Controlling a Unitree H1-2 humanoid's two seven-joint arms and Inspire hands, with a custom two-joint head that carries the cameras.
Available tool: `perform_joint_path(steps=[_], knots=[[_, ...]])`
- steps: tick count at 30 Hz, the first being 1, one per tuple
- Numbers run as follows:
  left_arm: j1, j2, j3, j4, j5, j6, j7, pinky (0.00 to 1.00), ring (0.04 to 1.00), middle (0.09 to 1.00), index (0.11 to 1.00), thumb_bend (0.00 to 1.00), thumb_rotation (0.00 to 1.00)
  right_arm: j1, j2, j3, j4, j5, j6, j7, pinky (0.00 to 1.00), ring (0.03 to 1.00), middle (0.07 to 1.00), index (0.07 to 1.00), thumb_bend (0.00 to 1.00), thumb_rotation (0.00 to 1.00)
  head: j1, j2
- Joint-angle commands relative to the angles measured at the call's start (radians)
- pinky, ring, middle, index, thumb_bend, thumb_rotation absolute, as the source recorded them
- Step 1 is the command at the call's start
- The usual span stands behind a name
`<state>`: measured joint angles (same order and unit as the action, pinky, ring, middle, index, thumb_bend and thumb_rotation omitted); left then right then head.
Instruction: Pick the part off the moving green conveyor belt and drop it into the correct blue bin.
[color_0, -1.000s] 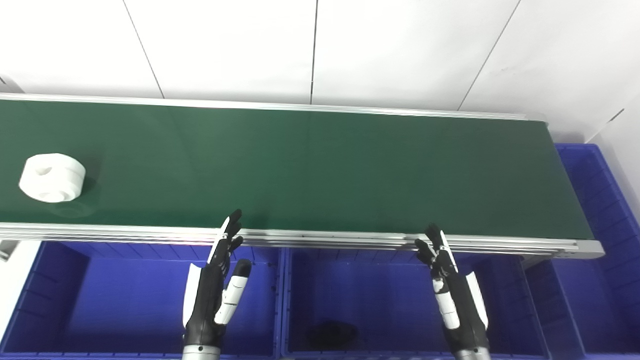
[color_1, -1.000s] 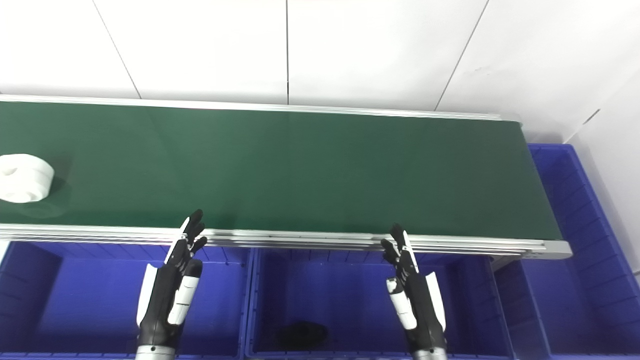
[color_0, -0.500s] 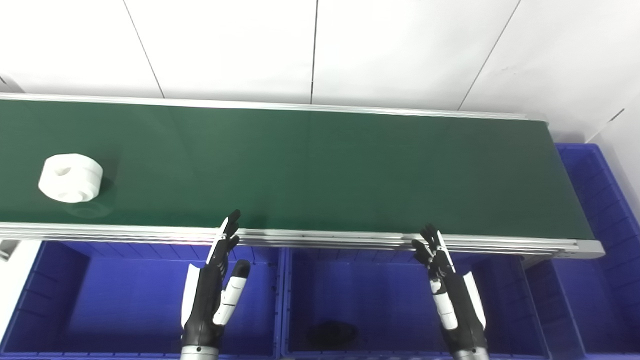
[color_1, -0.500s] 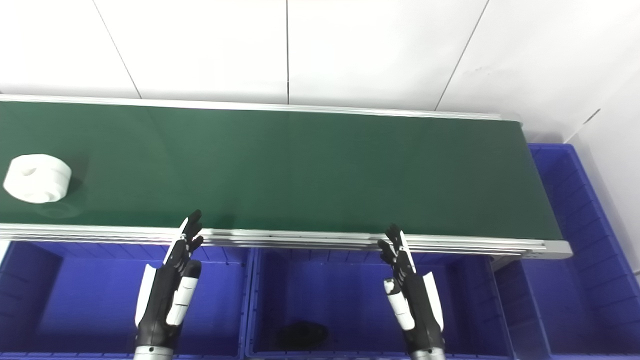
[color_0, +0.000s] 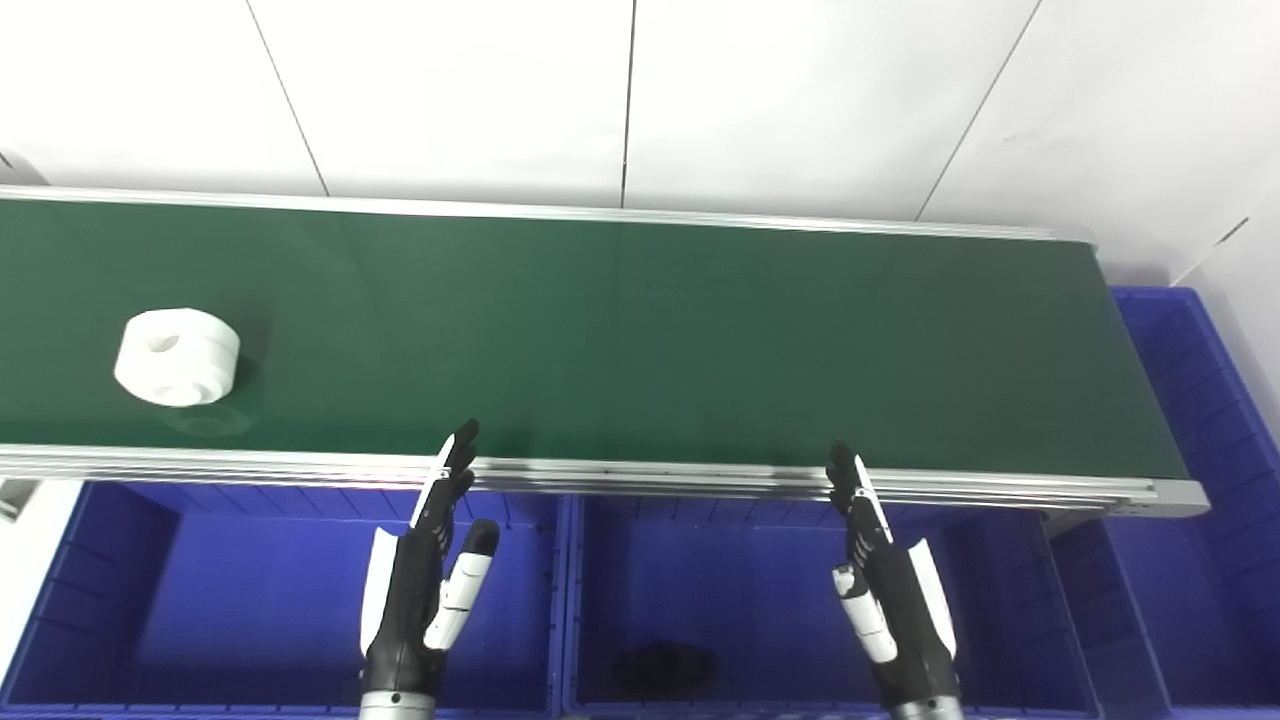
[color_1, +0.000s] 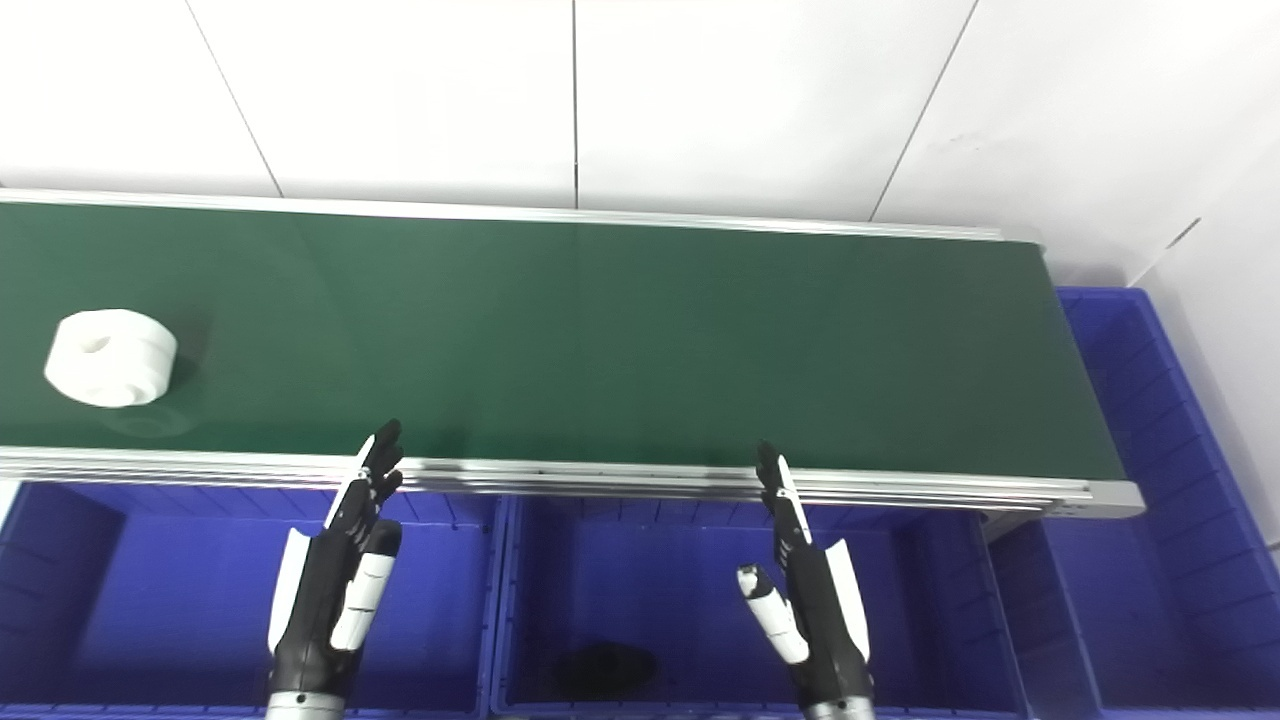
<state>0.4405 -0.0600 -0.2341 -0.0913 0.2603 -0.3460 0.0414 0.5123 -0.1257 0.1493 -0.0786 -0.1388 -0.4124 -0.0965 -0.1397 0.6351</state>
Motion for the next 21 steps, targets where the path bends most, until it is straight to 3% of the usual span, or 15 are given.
perform_joint_path(steps=[1,9,12,15,21], knots=[[-0.010,-0.006,0.002,-0.013,-0.001,-0.048,0.017,0.93,0.953,0.974,0.938,0.62,0.96,-0.006,-0.013,0.006,-0.024,-0.002,-0.057,-0.028,0.99,1.000,1.000,1.000,0.88,1.00,0.003,-0.002],[-0.018,-0.024,-0.006,0.024,0.019,-0.045,0.034,0.90,0.942,0.969,0.929,0.68,0.95,-0.022,-0.056,0.031,0.009,0.027,-0.058,-0.054,0.99,1.000,1.000,1.000,0.88,1.00,0.106,-0.061],[-0.029,-0.038,-0.011,0.071,0.038,-0.081,0.059,0.81,0.911,0.944,0.901,0.70,0.92,-0.033,-0.074,0.032,0.039,0.057,-0.058,-0.050,1.00,1.000,1.000,1.000,0.86,1.00,0.172,-0.103],[-0.038,-0.046,-0.018,0.110,0.041,-0.113,0.073,0.78,0.898,0.934,0.884,0.70,0.89,-0.038,-0.085,0.025,0.063,0.091,-0.058,-0.029,1.00,1.000,1.000,1.000,0.84,1.00,0.212,-0.136],[-0.051,-0.054,-0.029,0.146,0.063,-0.121,0.105,0.73,0.873,0.908,0.853,0.72,0.86,-0.038,-0.089,0.004,0.083,0.129,-0.058,0.016,1.00,1.000,1.000,1.000,0.92,1.00,0.246,-0.169]])
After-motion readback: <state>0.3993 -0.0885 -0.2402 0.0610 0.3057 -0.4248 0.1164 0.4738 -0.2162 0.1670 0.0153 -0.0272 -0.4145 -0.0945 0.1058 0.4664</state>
